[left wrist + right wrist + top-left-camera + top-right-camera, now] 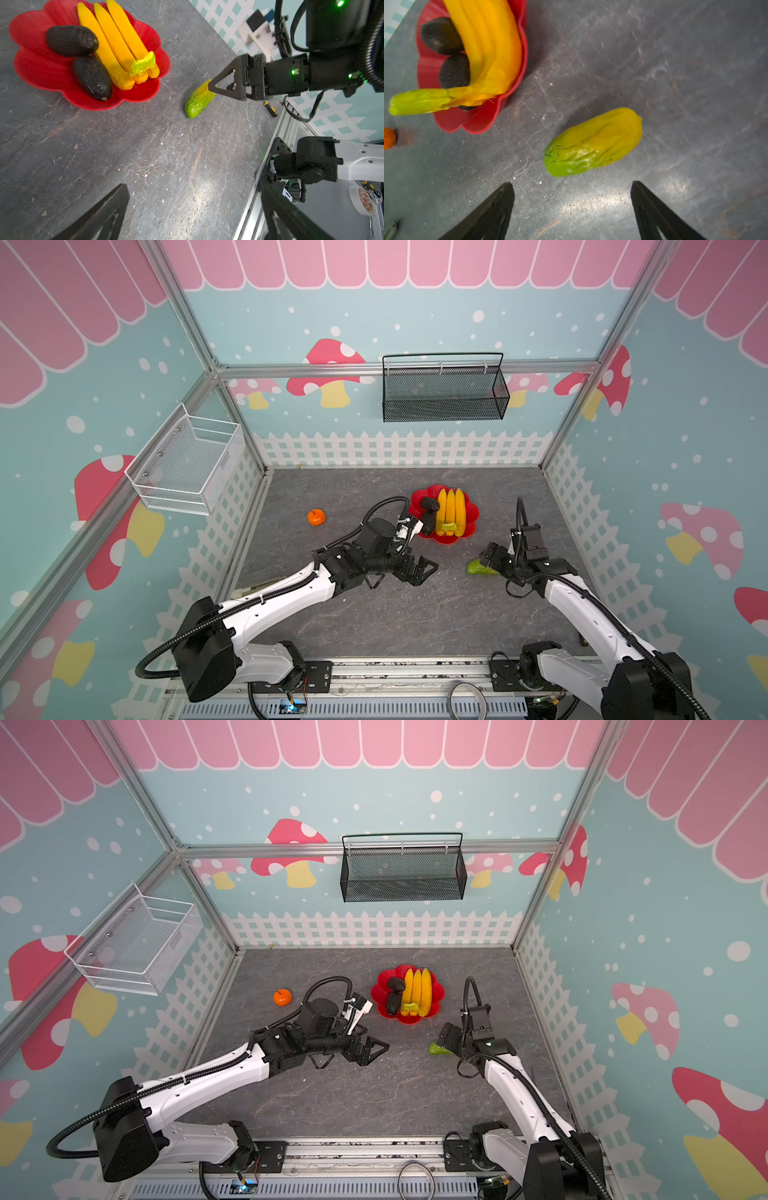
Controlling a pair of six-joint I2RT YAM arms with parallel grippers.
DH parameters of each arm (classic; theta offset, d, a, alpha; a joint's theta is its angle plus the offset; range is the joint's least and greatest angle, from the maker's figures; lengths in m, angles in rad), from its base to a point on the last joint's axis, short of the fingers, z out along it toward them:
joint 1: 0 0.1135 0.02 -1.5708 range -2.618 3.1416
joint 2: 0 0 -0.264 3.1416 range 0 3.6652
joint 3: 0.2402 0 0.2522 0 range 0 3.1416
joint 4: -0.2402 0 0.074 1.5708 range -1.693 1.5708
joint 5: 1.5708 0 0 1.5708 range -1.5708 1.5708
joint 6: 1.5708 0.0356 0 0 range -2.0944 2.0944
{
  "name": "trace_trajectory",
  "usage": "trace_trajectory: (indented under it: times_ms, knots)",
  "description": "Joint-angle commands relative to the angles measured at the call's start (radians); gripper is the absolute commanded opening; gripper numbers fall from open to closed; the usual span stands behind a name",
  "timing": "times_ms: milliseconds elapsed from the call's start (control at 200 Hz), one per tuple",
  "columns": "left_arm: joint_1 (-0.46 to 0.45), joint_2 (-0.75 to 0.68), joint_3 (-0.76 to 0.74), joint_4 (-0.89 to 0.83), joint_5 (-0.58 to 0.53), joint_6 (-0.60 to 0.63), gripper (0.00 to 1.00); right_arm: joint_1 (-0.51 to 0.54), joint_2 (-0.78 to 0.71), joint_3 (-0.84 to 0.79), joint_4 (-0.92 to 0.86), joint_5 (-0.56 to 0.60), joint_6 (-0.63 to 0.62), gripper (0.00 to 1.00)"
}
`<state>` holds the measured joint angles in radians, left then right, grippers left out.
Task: Place and organize the fake fruits in the fruit bowl
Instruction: 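Move right gripper to green papaya, grasp and lift it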
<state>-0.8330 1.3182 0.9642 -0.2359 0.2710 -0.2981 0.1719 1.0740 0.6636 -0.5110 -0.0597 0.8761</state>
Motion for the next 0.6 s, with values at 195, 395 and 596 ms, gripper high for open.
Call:
trace_trajectory:
  times_ms: [195, 395, 596]
  knots:
    - [-0.009, -0.075, -0.092, 0.03, -0.05, 0.001, 0.99, 0.034, 0.058, 0.082, -0.124, 0.062, 0.483, 0.94]
    - [-0.01, -0.088, -0.104, 0.034, -0.056, -0.003, 0.99, 0.034, 0.197, 0.126, -0.126, 0.063, 0.567, 0.94]
    - [-0.009, -0.087, -0.108, 0.034, -0.065, -0.002, 0.99, 0.034, 0.242, 0.117, -0.076, 0.11, 0.602, 0.92]
